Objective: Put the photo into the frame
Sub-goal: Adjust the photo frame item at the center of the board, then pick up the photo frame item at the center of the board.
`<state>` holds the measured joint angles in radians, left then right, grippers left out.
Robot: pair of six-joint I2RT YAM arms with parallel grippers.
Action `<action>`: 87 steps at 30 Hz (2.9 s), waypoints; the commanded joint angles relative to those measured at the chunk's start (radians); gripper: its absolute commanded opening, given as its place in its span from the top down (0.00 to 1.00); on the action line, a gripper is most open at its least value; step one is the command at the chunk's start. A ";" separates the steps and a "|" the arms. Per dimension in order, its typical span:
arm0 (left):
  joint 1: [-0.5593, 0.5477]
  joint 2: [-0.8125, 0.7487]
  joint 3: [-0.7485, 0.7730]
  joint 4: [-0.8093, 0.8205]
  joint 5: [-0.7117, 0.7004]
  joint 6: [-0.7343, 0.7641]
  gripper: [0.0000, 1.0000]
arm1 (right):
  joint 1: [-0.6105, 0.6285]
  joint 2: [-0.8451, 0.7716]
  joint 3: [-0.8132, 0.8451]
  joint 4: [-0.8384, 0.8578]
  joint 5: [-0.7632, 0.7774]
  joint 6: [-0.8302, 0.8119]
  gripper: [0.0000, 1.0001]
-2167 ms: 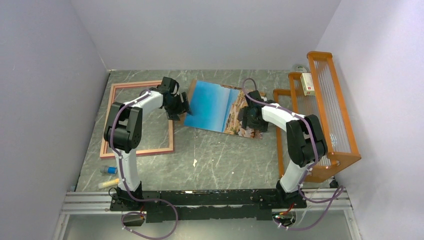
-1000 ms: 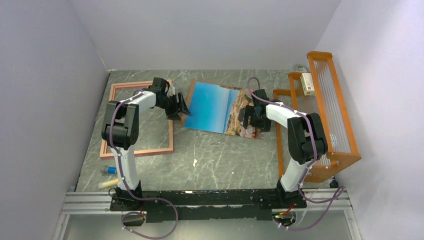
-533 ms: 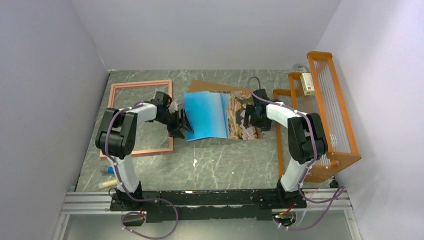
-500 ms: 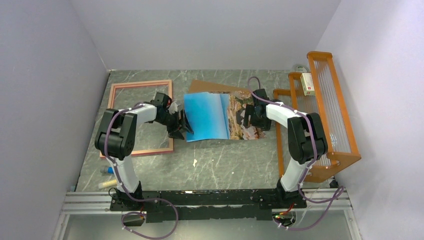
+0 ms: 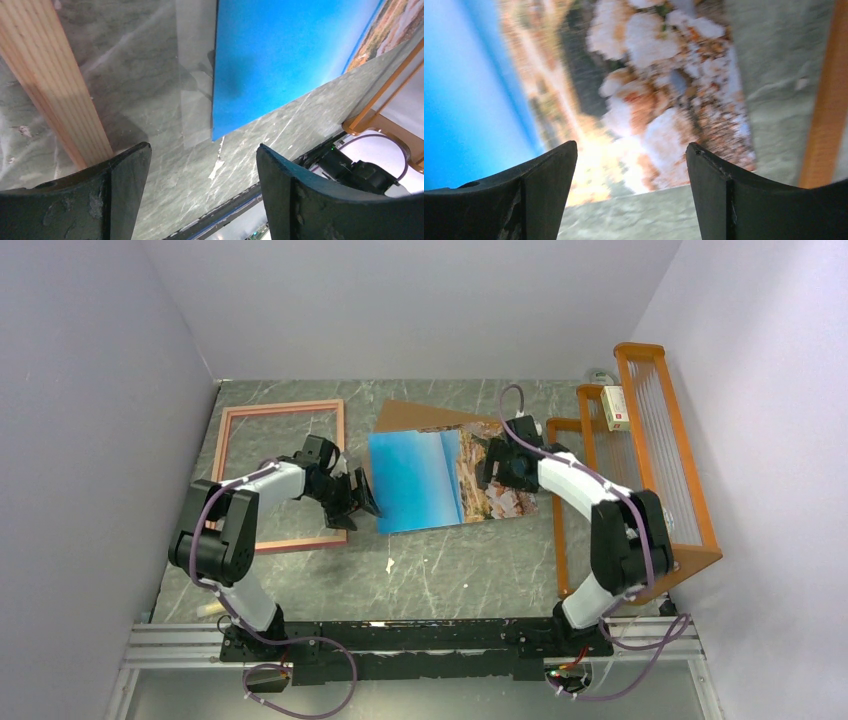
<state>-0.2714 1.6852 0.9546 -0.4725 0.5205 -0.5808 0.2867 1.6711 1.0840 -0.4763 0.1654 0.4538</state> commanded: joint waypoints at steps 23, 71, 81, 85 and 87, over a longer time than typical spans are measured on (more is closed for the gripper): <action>0.057 0.120 -0.158 0.513 0.213 -0.199 0.24 | 0.074 0.141 -0.081 0.108 -0.115 0.083 0.23; 0.128 -0.064 0.572 -0.370 0.073 0.173 0.97 | 0.065 -0.044 0.115 -0.080 0.088 0.036 0.18; 0.127 -0.086 0.942 -0.669 -0.223 0.295 0.97 | 0.065 -0.144 0.231 -0.074 -0.004 -0.039 0.17; 0.127 -0.117 1.022 -0.704 -0.359 0.337 0.97 | 0.065 -0.188 0.230 -0.012 -0.091 -0.083 0.10; 0.127 -0.129 1.063 -0.705 -0.394 0.366 0.98 | 0.067 -0.213 0.227 0.025 -0.143 -0.101 0.05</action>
<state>-0.1452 1.6279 1.9179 -1.1313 0.2775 -0.3077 0.3542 1.5242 1.2804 -0.5385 0.1295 0.4171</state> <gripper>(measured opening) 0.034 0.907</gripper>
